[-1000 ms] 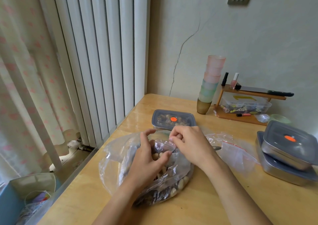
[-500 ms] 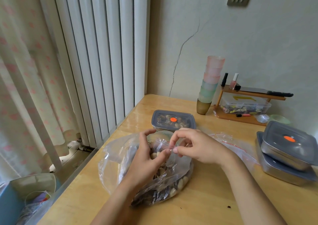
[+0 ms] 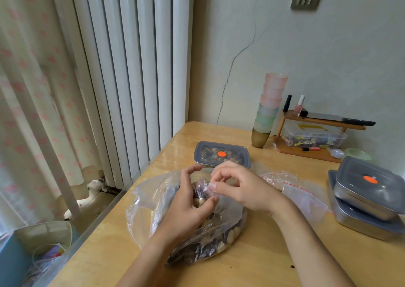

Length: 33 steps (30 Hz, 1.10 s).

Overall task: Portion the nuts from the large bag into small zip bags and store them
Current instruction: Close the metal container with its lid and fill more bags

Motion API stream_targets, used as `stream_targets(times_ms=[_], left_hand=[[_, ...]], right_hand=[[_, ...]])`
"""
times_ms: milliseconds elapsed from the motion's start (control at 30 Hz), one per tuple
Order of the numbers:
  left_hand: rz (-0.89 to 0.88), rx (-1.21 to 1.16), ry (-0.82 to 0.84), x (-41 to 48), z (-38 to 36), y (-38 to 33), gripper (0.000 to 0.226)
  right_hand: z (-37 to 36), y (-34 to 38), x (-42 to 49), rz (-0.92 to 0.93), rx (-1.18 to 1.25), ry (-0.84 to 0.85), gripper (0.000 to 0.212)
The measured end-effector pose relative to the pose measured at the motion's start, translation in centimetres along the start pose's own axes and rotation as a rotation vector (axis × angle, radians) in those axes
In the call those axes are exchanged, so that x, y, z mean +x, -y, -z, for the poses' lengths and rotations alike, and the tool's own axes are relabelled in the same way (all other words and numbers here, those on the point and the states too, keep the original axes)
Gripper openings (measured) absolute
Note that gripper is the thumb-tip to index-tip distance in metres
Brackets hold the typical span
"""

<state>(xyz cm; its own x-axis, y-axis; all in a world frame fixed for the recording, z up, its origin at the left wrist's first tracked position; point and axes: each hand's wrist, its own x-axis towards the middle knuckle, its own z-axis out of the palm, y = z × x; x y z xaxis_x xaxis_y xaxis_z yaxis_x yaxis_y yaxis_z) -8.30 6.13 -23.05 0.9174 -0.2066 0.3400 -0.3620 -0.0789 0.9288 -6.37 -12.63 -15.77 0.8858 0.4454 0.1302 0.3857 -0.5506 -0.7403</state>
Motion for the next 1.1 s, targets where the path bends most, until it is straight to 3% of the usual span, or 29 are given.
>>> stream_targets(times_ms=[300, 500, 567, 633, 833, 1100], left_hand=[[-0.016, -0.041, -0.051, -0.1, -0.2, -0.3, 0.061], [0.032, -0.097, -0.115, 0.1, -0.1, -0.5, 0.06], [0.053, -0.169, -0.102, 0.1, -0.2, -0.8, 0.06], [0.097, -0.24, -0.095, 0.2, -0.3, -0.8, 0.06], [0.182, -0.334, -0.127, 0.6, -0.2, -1.1, 0.02], [0.189, -0.37, -0.152, 0.7, 0.1, -1.0, 0.016]], right_hand=[[-0.6, -0.3, 0.6, 0.016, -0.012, -0.183, 0.015], [0.0, -0.3, 0.1, -0.049, -0.013, -0.001, 0.012], [0.1, -0.2, 0.0, -0.067, 0.04, -0.039, 0.002], [0.1, -0.1, 0.0, -0.07, 0.072, -0.08, 0.005], [0.0, 0.6, -0.1, -0.016, -0.009, -0.132, 0.012], [-0.9, 1.0, 0.2, 0.039, 0.058, -0.191, 0.02]])
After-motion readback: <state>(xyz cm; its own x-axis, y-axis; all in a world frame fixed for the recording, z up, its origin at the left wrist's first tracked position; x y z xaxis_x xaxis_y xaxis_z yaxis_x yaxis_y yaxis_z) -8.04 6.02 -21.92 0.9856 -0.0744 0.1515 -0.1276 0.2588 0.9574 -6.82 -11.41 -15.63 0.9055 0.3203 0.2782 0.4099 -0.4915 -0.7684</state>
